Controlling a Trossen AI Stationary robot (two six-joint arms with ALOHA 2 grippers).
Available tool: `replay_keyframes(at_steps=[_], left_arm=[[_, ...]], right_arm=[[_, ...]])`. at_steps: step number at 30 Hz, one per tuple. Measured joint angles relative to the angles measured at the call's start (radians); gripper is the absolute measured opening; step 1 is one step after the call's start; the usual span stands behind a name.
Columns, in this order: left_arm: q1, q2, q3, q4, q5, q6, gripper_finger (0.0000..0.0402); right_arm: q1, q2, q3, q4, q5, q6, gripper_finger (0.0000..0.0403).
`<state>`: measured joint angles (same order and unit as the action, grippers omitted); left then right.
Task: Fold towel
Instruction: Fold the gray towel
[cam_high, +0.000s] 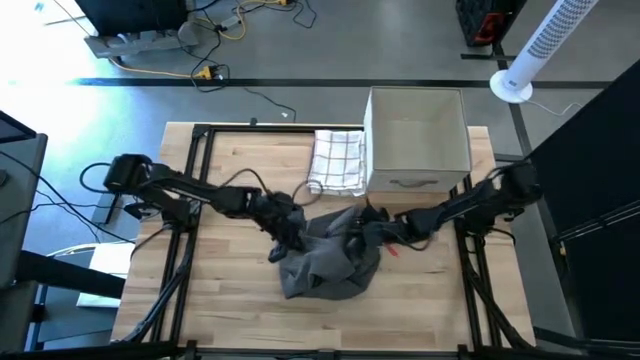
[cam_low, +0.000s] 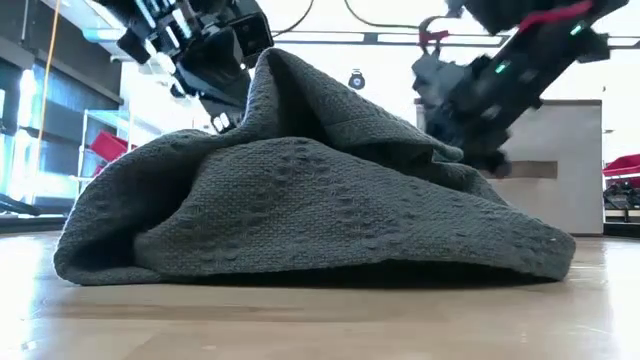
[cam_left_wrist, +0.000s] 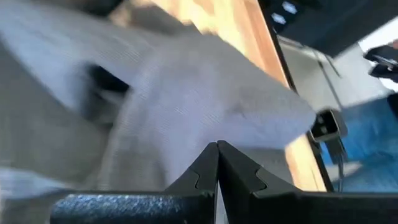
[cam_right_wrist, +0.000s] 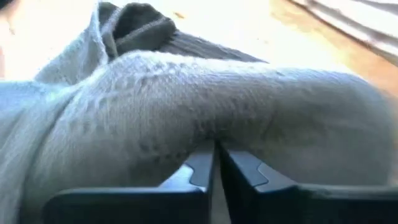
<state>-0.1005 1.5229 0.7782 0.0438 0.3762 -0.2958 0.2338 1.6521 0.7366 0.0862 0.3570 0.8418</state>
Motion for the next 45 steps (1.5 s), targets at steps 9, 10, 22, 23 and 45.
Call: replay_keyframes(at_steps=[9,10,22,23,45], left_arm=[[-0.024,0.152,-0.001,-0.040,0.017,-0.119,0.0000],[-0.021,0.145,-0.001,-0.065,0.017,-0.129,0.0000],[0.025,-0.016,-0.067,-0.497,-0.117,0.023,0.0000],[0.039,-0.024,-0.080,-0.500,-0.116,0.010,0.0000],[-0.103,0.114,0.458,-0.158,-0.276,0.320,0.0039]], right_arm=[[-0.015,0.098,0.006,-0.101,-0.075,0.159,0.0001],[-0.008,0.088,0.007,-0.145,-0.078,0.181,0.0001],[0.120,-0.132,-0.001,-0.728,-0.121,0.322,0.0000],[0.129,-0.152,-0.001,-0.773,-0.120,0.330,0.0000],[0.065,-0.229,0.001,-0.678,-0.104,0.140,0.0000]])
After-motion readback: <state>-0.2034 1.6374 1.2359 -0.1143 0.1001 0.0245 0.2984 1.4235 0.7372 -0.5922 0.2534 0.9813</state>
